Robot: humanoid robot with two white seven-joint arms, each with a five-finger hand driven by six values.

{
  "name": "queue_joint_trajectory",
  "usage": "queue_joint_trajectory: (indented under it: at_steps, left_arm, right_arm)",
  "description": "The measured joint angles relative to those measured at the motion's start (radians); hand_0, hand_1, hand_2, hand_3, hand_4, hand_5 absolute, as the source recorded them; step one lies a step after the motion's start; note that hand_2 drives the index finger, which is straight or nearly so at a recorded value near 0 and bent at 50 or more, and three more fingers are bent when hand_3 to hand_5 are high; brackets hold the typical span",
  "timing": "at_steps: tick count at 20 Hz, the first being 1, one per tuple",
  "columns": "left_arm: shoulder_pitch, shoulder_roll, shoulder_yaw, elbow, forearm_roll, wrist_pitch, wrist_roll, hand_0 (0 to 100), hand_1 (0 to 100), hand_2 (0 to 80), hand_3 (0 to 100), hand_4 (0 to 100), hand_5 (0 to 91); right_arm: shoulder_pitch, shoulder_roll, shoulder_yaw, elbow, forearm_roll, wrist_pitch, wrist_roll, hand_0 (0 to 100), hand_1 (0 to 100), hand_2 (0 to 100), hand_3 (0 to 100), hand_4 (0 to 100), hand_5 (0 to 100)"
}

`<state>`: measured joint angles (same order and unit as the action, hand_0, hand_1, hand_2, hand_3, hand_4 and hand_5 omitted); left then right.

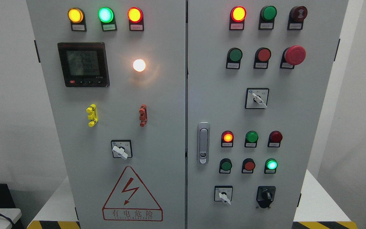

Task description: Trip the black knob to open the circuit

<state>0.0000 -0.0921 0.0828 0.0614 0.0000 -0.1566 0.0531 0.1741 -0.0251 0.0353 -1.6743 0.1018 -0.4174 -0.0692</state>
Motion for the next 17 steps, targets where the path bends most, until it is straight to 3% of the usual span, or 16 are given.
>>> queue_joint_trajectory:
  at_steps: [17]
  left_arm:
    - [0.0,0.0,0.0,0.0,0.0,0.0,0.0,12,39,0.0,0,0,0.0]
  right_arm:
    - [0.097,-0.057,-0.027,-0.093,-0.05,-0.041,0.014,0,7,0,7,10,3]
